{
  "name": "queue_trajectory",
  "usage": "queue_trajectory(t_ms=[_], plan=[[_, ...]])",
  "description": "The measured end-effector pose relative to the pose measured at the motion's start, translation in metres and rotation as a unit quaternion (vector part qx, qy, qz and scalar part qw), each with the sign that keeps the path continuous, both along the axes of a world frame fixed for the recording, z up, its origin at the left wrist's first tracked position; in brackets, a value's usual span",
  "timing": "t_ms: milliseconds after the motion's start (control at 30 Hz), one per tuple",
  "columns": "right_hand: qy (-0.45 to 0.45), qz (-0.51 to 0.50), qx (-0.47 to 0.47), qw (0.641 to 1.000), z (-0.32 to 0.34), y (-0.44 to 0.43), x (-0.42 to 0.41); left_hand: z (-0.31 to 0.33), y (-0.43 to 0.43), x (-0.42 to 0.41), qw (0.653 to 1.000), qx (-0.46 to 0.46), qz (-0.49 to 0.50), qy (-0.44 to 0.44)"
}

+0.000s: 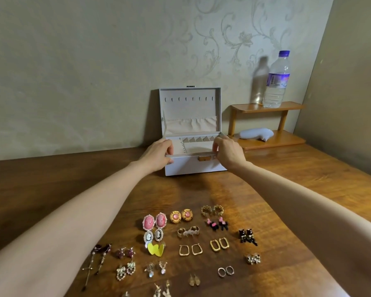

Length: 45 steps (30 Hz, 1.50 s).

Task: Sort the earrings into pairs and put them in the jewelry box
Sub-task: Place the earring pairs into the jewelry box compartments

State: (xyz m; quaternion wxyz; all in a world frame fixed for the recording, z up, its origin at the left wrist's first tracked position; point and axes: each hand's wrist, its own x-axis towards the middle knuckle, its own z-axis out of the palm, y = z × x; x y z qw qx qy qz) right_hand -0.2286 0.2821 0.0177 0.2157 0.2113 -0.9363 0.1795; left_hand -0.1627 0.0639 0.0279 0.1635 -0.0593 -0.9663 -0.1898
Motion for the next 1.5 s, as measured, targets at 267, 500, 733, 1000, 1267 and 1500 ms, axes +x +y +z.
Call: queue_trajectory(t_ms=[267,500,733,1000,1267,1500], plan=[[-0.009,0.034,0.003,0.999,0.013,-0.001,0.028,0.011,-0.013,0.031,1.000,0.011,-0.013,0.000],[0.000,0.087,-0.010,0.996,0.017,-0.001,0.079,0.015,-0.022,0.094,1.000,0.000,-0.012,0.004],[-0.009,0.122,-0.003,0.992,0.008,-0.002,0.118,0.006,-0.023,0.139,1.000,-0.013,0.001,-0.009],[0.050,0.155,0.017,0.986,0.000,-0.002,0.140,-0.008,-0.018,0.156,0.998,-0.050,0.022,0.033],[0.031,0.261,0.100,0.960,-0.009,-0.045,0.177,-0.012,0.006,0.177,0.976,-0.215,0.018,-0.018],[0.022,0.255,0.159,0.953,-0.022,-0.064,0.181,-0.024,0.006,0.175,0.973,-0.226,0.021,-0.044]])
